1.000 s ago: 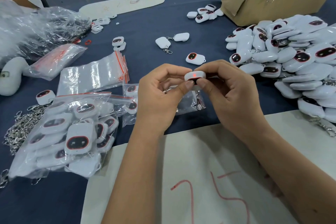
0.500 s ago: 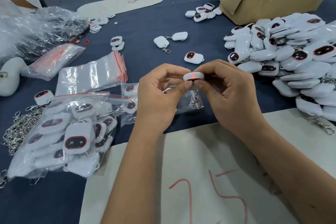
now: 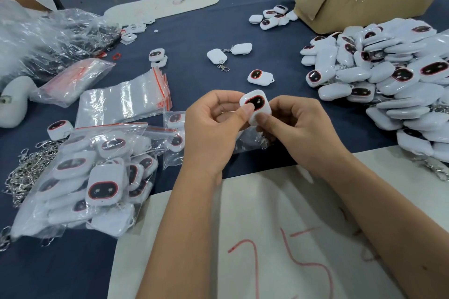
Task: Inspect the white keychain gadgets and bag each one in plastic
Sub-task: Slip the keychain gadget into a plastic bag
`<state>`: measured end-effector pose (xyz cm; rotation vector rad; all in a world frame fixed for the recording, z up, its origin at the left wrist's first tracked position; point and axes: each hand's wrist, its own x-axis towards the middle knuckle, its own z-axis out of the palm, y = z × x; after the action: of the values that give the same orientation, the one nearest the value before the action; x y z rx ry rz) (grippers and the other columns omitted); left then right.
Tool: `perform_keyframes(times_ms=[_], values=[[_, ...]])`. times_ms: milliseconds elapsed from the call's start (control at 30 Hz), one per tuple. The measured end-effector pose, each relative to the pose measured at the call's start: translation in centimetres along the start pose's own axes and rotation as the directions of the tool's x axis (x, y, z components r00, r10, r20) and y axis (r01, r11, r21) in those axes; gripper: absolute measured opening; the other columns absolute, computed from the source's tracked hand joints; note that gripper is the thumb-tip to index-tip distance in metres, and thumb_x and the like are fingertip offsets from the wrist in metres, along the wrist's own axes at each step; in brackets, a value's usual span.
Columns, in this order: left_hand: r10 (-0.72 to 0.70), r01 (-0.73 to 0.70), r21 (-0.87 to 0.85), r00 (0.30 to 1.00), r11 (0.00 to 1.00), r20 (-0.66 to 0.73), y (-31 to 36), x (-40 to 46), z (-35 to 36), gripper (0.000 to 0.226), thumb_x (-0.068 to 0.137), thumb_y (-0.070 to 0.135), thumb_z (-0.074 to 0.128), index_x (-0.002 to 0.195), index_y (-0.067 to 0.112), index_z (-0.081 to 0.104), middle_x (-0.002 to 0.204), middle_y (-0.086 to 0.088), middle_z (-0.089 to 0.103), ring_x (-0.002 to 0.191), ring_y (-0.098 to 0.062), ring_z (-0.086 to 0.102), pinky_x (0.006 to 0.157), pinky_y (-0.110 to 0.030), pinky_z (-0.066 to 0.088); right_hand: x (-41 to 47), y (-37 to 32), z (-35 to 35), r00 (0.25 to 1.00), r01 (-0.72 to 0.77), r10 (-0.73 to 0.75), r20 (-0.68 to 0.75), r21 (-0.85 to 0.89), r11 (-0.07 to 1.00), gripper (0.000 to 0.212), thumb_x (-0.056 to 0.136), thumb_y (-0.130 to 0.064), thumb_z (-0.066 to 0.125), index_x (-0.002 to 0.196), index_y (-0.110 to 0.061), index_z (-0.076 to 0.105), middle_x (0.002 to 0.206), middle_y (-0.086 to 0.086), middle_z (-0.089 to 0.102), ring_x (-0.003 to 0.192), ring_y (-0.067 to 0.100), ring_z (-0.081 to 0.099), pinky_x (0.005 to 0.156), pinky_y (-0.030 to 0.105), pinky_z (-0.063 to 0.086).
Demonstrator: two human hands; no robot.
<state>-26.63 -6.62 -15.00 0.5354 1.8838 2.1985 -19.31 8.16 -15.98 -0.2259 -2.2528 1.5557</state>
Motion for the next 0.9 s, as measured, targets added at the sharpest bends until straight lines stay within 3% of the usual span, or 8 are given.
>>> perform_keyframes(times_ms=[133,233,400,467,600,667,800,900], values=[[0.011,-0.009,0.066,1.000,0.998,-0.017,0.0,0.0,0.4,0.012,0.089,0.008,0.079,0.099,0.004,0.074,0.089,-0.010,0.079,0.079,-0.017,0.074,0.075,-0.030,0.060,-0.1,-0.1,-0.1,1.000,-0.011,0.011,-0.013,-0.016,1.000,0.014,0.097,-0.022,0.073,0.084,-0.017,0.075,0.066,0.001,0.070,0.059,0.007,0.058,0.059,0.032,0.049],[0.016,-0.013,0.068,0.999,0.998,-0.048,0.0,0.0,0.6,0.013,0.089,0.008,0.079,0.100,0.003,0.073,0.089,-0.010,0.079,0.078,-0.016,0.073,0.074,-0.029,0.061,-0.2,-0.4,-0.1,1.000,-0.002,0.002,-0.014,0.032,0.999,0.013,0.099,-0.018,0.070,0.088,-0.018,0.076,0.070,-0.007,0.073,0.062,0.002,0.063,0.061,0.023,0.051],[0.045,-0.034,0.152,0.997,0.988,-0.066,0.0,0.0,1.2,0.011,0.089,0.014,0.081,0.096,0.010,0.074,0.085,-0.002,0.079,0.073,-0.011,0.073,0.069,-0.023,0.058,-0.1,0.0,0.0,0.999,-0.011,0.013,-0.048,0.035,0.999,0.015,0.100,-0.016,0.069,0.087,-0.020,0.075,0.071,-0.002,0.073,0.063,0.009,0.063,0.066,0.038,0.056],[0.044,-0.030,0.156,0.995,0.987,-0.084,0.0,0.1,1.3,0.012,0.088,0.015,0.081,0.095,0.010,0.073,0.084,-0.001,0.079,0.072,-0.012,0.074,0.068,-0.025,0.059,-0.2,-0.1,0.0,0.998,-0.018,0.024,-0.057,0.097,0.995,0.014,0.101,-0.015,0.068,0.090,-0.019,0.076,0.073,-0.003,0.074,0.062,0.006,0.063,0.063,0.031,0.055],[0.020,-0.004,0.160,0.995,0.987,-0.099,0.0,0.0,1.6,0.014,0.088,0.012,0.081,0.096,0.006,0.072,0.082,-0.003,0.078,0.070,-0.016,0.075,0.067,-0.028,0.061,-0.1,0.2,0.1,0.996,-0.034,0.041,-0.082,0.078,0.996,0.015,0.100,-0.021,0.066,0.088,-0.015,0.074,0.074,0.013,0.071,0.060,0.014,0.059,0.059,0.041,0.052],[0.029,0.000,0.216,0.991,0.976,-0.128,-0.2,0.0,1.9,0.006,0.091,0.008,0.076,0.093,0.008,0.070,0.078,0.000,0.076,0.072,-0.018,0.074,0.072,-0.034,0.063,0.1,0.4,0.1,0.988,-0.056,0.069,-0.138,0.101,0.993,0.018,0.101,-0.026,0.067,0.088,-0.014,0.072,0.073,0.011,0.071,0.057,0.014,0.059,0.057,0.037,0.052],[0.151,-0.054,0.597,0.982,0.800,-0.114,-0.4,-0.5,2.6,0.007,0.091,0.005,0.066,0.088,0.011,0.063,0.078,0.002,0.066,0.075,-0.015,0.064,0.074,-0.034,0.054,0.5,0.7,-0.2,0.939,-0.130,0.183,-0.290,0.193,0.973,0.014,0.104,-0.016,0.060,0.096,-0.012,0.070,0.075,0.002,0.074,0.056,0.007,0.059,0.053,0.022,0.051],[0.208,-0.052,0.738,0.971,0.673,-0.121,-0.3,-0.8,3.0,0.023,0.088,0.023,0.073,0.085,0.010,0.055,0.078,-0.003,0.062,0.075,-0.024,0.057,0.071,-0.039,0.046,0.5,0.9,-0.1,0.928,-0.147,0.202,-0.315,0.189,0.971,0.008,0.102,-0.018,0.063,0.106,-0.021,0.069,0.075,-0.001,0.075,0.059,0.005,0.063,0.053,0.019,0.049]])
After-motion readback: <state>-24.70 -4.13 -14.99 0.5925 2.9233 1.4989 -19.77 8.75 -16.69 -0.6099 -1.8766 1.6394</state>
